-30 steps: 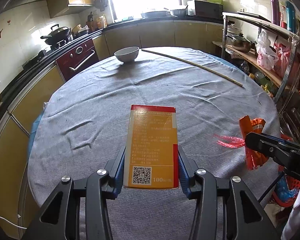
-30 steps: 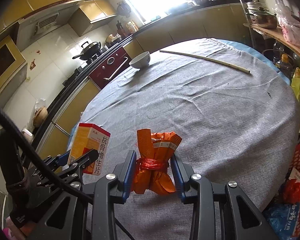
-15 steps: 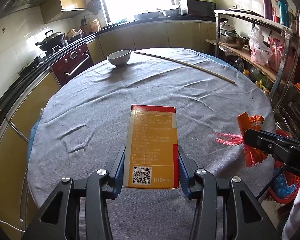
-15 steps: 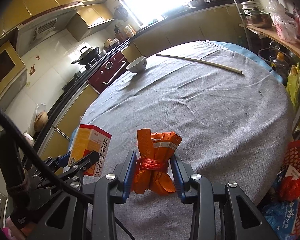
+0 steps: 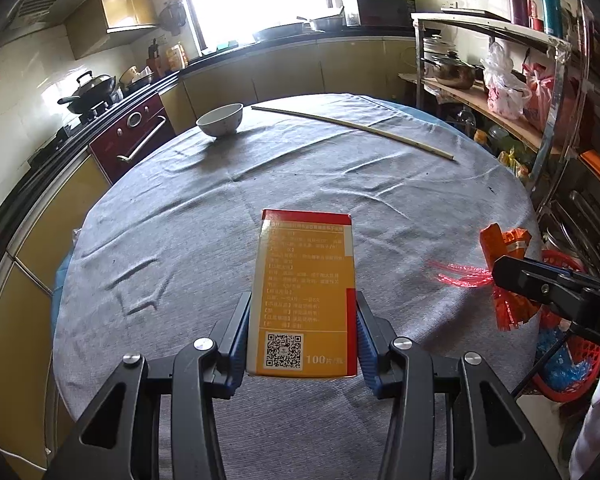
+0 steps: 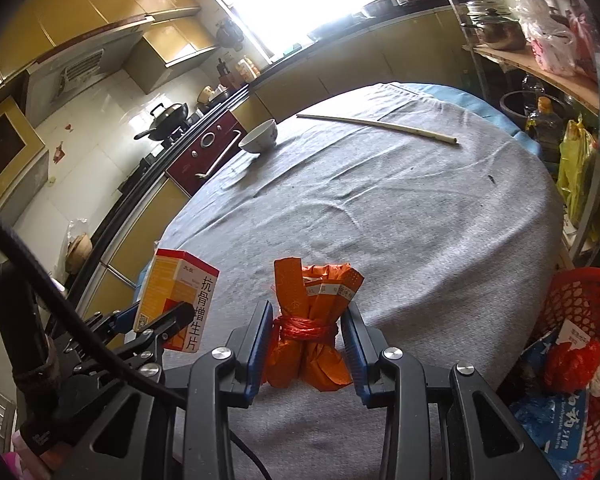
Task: Collect trash
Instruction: 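Lift the medicine box and orange packet and carry them toward the red basket, then lower both held items over the red basket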
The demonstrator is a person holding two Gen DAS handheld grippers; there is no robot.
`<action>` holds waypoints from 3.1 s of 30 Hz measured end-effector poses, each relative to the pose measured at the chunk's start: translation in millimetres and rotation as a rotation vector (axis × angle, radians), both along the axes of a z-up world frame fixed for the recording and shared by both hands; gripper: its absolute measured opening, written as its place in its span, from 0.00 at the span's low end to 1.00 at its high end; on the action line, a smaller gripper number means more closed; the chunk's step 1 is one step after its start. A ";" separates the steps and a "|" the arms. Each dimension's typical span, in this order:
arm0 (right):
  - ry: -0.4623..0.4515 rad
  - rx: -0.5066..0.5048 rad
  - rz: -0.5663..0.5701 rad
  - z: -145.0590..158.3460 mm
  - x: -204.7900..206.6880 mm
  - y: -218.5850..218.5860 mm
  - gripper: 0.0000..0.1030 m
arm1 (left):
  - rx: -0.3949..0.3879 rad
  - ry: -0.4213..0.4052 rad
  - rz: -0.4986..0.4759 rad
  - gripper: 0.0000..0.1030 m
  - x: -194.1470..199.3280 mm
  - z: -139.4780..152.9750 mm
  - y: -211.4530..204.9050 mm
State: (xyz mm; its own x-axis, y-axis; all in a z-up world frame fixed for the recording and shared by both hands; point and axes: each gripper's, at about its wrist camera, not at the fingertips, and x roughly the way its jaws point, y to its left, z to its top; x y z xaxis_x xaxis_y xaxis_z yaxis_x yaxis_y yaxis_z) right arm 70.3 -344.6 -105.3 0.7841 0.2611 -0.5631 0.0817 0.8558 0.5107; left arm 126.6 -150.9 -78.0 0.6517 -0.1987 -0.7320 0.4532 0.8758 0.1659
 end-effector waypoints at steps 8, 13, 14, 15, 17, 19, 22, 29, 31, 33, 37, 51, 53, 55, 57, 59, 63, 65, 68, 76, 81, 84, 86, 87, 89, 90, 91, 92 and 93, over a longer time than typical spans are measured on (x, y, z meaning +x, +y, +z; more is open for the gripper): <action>-0.003 0.011 -0.024 -0.7 -8.0 -12.2 0.37 | 0.013 -0.005 -0.029 0.47 -5.3 0.8 -11.3; -0.010 0.017 -0.043 0.3 -16.0 -19.1 0.37 | 0.017 -0.009 -0.049 0.47 -8.8 2.2 -18.9; -0.010 0.019 -0.047 0.2 -17.3 -21.0 0.37 | 0.017 -0.010 -0.053 0.47 -9.8 2.4 -20.5; -0.011 0.021 -0.052 0.2 -18.7 -22.8 0.37 | 0.017 -0.010 -0.057 0.47 -10.4 2.8 -22.2; -0.012 0.023 -0.063 0.0 -22.9 -27.4 0.37 | 0.019 -0.013 -0.067 0.47 -12.1 3.9 -26.1; -0.012 0.028 -0.071 -0.2 -25.5 -31.7 0.37 | 0.023 -0.016 -0.078 0.47 -13.9 4.6 -30.7; -0.011 0.034 -0.088 -1.5 -30.0 -38.9 0.37 | 0.025 -0.016 -0.092 0.47 -15.8 5.2 -36.5; -0.011 0.046 -0.126 -3.4 -40.9 -55.3 0.37 | 0.040 -0.021 -0.133 0.47 -24.0 4.3 -54.8; -0.011 0.052 -0.137 -5.0 -44.4 -60.4 0.37 | 0.042 -0.022 -0.143 0.47 -26.3 4.4 -59.9; -0.009 0.058 -0.146 -6.5 -47.4 -64.7 0.37 | 0.046 -0.024 -0.152 0.47 -28.6 4.4 -64.6; -0.005 0.068 -0.165 -9.7 -53.1 -72.6 0.37 | 0.053 -0.024 -0.174 0.47 -33.8 4.3 -73.6; -0.008 0.094 -0.237 -15.5 -78.5 -100.4 0.37 | 0.084 -0.037 -0.263 0.47 -54.3 3.3 -105.9; -0.005 0.096 -0.249 -16.9 -82.6 -104.7 0.37 | 0.088 -0.036 -0.276 0.47 -57.6 2.5 -111.3; -0.003 0.101 -0.260 -18.5 -86.4 -109.4 0.37 | 0.091 -0.037 -0.288 0.47 -60.5 1.9 -115.7; 0.000 0.104 -0.272 -20.1 -90.6 -112.7 0.37 | 0.094 -0.037 -0.299 0.47 -63.6 1.3 -120.0; 0.004 0.111 -0.282 -21.8 -94.9 -116.2 0.37 | 0.097 -0.034 -0.312 0.47 -66.2 0.4 -124.8; 0.013 0.119 -0.304 -26.0 -103.8 -123.6 0.37 | 0.101 -0.032 -0.336 0.47 -71.1 -1.2 -134.3; 0.017 0.122 -0.315 -27.8 -108.1 -127.1 0.37 | 0.103 -0.032 -0.350 0.47 -74.8 -2.2 -139.2; 0.024 0.126 -0.336 -30.8 -115.6 -132.6 0.37 | 0.106 -0.030 -0.371 0.47 -80.1 -3.3 -146.3; 0.039 0.139 -0.394 -36.0 -140.0 -147.5 0.37 | 0.113 -0.022 -0.437 0.47 -95.4 -6.5 -167.7; 0.047 0.148 -0.430 -40.3 -155.6 -158.2 0.37 | 0.118 -0.014 -0.473 0.47 -104.3 -9.4 -180.3; 0.054 0.154 -0.451 -43.7 -164.7 -162.8 0.37 | 0.125 -0.005 -0.496 0.47 -109.2 -13.1 -187.5; 0.061 0.160 -0.462 -46.3 -168.7 -166.5 0.37 | 0.130 0.006 -0.513 0.47 -111.8 -16.1 -192.1; 0.065 0.164 -0.468 -48.5 -171.0 -168.8 0.37 | 0.133 0.009 -0.520 0.47 -113.1 -17.6 -194.2; 0.072 0.167 -0.479 -51.9 -174.6 -171.6 0.37 | 0.138 0.017 -0.533 0.47 -115.1 -20.4 -198.5; 0.078 0.170 -0.485 -54.3 -176.7 -174.0 0.37 | 0.140 0.021 -0.538 0.47 -115.7 -21.4 -200.1; 0.082 0.173 -0.490 -56.2 -178.4 -175.8 0.37 | 0.142 0.025 -0.543 0.47 -116.5 -22.7 -202.1; 0.087 0.175 -0.496 -58.4 -180.4 -177.8 0.37 | 0.144 0.028 -0.546 0.47 -117.1 -23.9 -203.7; 0.091 0.176 -0.501 -60.4 -181.8 -179.5 0.37 | 0.145 0.031 -0.548 0.47 -117.8 -25.0 -204.8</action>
